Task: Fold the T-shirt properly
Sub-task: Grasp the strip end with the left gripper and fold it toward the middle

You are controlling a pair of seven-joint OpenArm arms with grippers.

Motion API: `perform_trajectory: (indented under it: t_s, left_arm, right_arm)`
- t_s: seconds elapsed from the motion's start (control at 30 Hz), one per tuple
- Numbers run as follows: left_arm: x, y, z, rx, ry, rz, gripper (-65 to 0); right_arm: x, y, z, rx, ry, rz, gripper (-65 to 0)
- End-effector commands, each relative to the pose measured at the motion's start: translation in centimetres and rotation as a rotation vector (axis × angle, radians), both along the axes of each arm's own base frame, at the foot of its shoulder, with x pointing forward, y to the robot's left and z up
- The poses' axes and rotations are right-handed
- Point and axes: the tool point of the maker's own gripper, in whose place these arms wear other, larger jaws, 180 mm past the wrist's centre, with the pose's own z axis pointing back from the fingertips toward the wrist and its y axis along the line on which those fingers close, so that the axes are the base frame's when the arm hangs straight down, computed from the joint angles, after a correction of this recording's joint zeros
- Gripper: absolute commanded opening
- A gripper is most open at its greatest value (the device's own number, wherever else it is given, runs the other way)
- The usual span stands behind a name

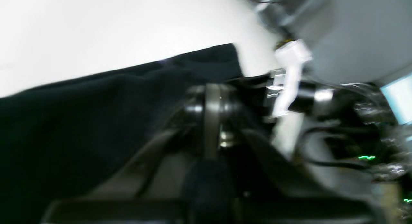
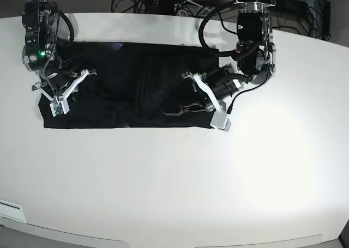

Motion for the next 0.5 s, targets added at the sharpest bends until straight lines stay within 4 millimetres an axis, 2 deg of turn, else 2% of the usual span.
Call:
perform_trajectory:
  t_s: [0.0,0.1,0.2,0.33,0.47]
  left_arm:
    - [0.9,0.2,0.9,0.016,-0.054,0.021,-65.0]
    - [1.3,1.4,-1.0,0.162,-0.065,0.046,-65.0]
    - [1.4,3.0,-2.5,0.264,-0.063,0.061,-65.0]
    - [0.7,4.6,-5.7,0.334,0.013,0.057,-65.0]
    - [0.0,6.1,-9.1,0.357,0.105,0.061,-65.0]
  right_arm:
    - [-3.4,-0.9,-2.3,-0.054,0.175,0.003,-55.1]
    - [-2.8,-0.5,-1.4,-0.054,0.144,0.015,-55.1]
    - [-1.5,0.5,0.9,-0.053,0.066,0.039,-55.1]
    - [0.4,1.1,5.1,-0.109,-0.073,0.070,-54.2]
    - [2.8,-0.6,10.1,-0.262,-0.240,0.031,-46.4]
